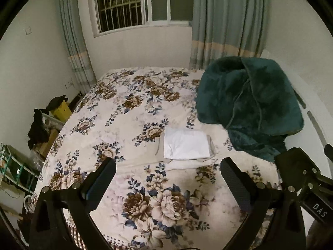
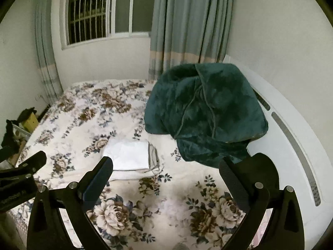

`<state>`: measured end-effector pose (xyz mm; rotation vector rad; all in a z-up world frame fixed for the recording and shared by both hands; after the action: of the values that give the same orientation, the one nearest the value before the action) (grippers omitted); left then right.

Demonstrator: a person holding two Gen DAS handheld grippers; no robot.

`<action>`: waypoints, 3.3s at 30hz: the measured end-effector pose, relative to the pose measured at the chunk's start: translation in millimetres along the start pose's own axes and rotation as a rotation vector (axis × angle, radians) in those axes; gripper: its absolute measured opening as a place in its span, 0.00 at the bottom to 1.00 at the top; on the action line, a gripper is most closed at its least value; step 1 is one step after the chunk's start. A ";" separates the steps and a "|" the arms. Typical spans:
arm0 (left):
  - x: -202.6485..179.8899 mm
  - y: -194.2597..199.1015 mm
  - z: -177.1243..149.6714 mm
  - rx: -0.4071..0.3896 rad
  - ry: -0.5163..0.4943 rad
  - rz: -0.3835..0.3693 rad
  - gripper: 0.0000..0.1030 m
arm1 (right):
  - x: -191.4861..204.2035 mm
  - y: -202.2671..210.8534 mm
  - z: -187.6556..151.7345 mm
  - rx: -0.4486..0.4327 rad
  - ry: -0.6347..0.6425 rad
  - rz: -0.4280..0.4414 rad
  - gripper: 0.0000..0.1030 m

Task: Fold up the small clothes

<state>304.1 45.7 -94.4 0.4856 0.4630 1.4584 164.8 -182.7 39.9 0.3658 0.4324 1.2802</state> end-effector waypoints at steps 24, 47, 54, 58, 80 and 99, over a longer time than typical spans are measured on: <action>-0.8 93.4 -12.8 -0.072 0.029 0.020 1.00 | -26.6 128.6 2.8 -0.092 -0.003 0.024 1.00; 6.8 98.7 -7.2 -0.082 0.032 0.038 1.00 | -15.2 131.2 19.1 -0.089 0.012 0.070 1.00; 6.9 99.0 -8.1 -0.081 0.034 0.042 1.00 | -15.4 129.5 21.4 -0.088 0.006 0.072 1.00; 6.1 99.0 -9.4 -0.085 0.035 0.040 1.00 | -15.2 128.2 23.6 -0.088 0.003 0.075 1.00; 6.8 102.6 -3.4 -0.105 0.049 0.047 1.00 | -11.7 125.6 30.2 -0.102 0.004 0.079 1.00; 9.7 103.6 -2.5 -0.108 0.047 0.047 1.00 | -10.8 124.5 35.8 -0.109 0.002 0.080 1.00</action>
<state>218.5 60.8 -37.1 0.3791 0.4094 1.5342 76.5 -163.0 133.2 0.2918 0.3506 1.3759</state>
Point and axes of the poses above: each gripper's, at about its wrist camera, not at the fingertips, and y roughly against the way its jaws point, x to its left, z to its top, the point moved 2 cm from there along -y, roughly the way its jaws point, and after that the axes turned 11 degrees about -x, right-handed, at the moved point
